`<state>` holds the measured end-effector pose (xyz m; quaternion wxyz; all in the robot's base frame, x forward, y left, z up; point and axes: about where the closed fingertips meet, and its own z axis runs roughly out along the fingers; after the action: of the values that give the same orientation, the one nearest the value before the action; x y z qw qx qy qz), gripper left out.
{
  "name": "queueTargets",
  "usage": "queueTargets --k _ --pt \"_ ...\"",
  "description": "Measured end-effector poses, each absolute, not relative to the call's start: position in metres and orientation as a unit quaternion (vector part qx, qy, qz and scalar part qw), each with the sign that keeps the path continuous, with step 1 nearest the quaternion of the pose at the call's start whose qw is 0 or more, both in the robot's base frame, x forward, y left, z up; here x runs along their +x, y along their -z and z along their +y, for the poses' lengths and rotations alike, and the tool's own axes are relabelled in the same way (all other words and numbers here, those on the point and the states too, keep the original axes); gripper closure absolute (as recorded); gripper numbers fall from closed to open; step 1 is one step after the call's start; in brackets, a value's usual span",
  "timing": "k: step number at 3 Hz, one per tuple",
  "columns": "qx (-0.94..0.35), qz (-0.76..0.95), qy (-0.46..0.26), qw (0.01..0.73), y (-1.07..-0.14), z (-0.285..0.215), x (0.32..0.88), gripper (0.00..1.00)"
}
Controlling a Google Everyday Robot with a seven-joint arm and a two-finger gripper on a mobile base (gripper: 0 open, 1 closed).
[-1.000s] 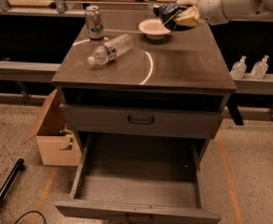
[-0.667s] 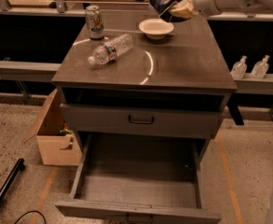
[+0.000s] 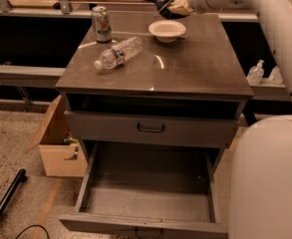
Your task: Place blue chip bag into paper bowl
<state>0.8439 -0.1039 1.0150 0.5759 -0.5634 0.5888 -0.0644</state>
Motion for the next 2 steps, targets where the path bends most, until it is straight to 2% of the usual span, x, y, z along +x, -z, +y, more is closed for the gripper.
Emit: queueTargets --k 2 --pt "-0.565 0.603 0.074 0.558 -0.986 -0.085 0.884 1.00"
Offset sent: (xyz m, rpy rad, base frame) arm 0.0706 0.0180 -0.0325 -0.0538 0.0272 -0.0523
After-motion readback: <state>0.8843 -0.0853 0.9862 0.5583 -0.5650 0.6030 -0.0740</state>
